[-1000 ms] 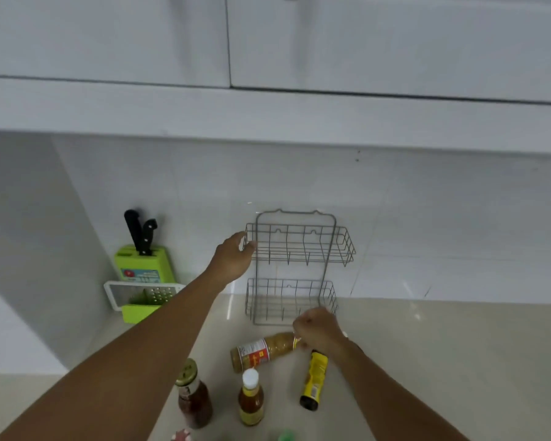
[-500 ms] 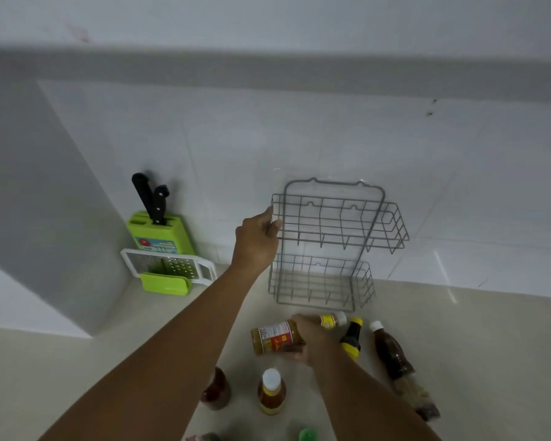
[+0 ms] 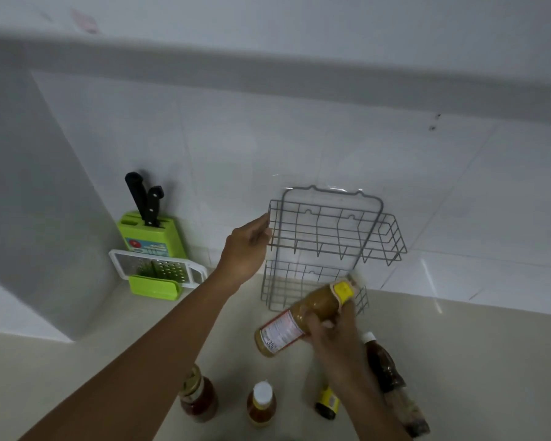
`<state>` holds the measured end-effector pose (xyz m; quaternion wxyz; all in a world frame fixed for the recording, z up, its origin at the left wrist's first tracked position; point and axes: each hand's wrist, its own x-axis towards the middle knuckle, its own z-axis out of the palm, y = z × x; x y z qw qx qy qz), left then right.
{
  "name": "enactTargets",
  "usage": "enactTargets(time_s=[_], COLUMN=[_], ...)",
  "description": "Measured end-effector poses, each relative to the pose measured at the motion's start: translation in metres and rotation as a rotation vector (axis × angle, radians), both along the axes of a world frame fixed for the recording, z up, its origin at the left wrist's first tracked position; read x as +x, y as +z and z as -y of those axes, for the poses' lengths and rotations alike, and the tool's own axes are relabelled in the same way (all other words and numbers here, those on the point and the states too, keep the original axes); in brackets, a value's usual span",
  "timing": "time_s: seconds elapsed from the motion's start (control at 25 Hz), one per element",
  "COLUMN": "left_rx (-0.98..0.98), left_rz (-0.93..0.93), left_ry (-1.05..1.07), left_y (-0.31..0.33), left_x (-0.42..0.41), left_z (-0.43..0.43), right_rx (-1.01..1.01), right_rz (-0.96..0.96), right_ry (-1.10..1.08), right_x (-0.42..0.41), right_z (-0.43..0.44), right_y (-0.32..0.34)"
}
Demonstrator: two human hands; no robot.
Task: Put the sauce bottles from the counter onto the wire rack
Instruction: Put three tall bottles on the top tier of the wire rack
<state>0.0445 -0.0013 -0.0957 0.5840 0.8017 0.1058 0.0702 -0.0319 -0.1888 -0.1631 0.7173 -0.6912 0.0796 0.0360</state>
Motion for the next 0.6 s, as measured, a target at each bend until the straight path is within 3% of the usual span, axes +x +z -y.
enactTargets(time_s=[0.24,0.36,0.6], left_rx=[-0.112,-0.153,-0.082], left_rz=[-0.011,-0.014,0.002], left_ry=[0.006,-0.006,-0.077], left_y=[-0.009,-0.011,-0.011], left_x=[0.001,-0.001,-0.004], left_z=[-0.004,-0.003,-0.002], right_rx=[-0.217,-0.356,-0.548], right_rz=[0.549,0.605,0.575], right_ry=[0.043,0.084,0.198], right_x=[0.044,0.086,0.127], right_z=[0.003,-0.01,-0.034], right_y=[0.153,0.173,0.148])
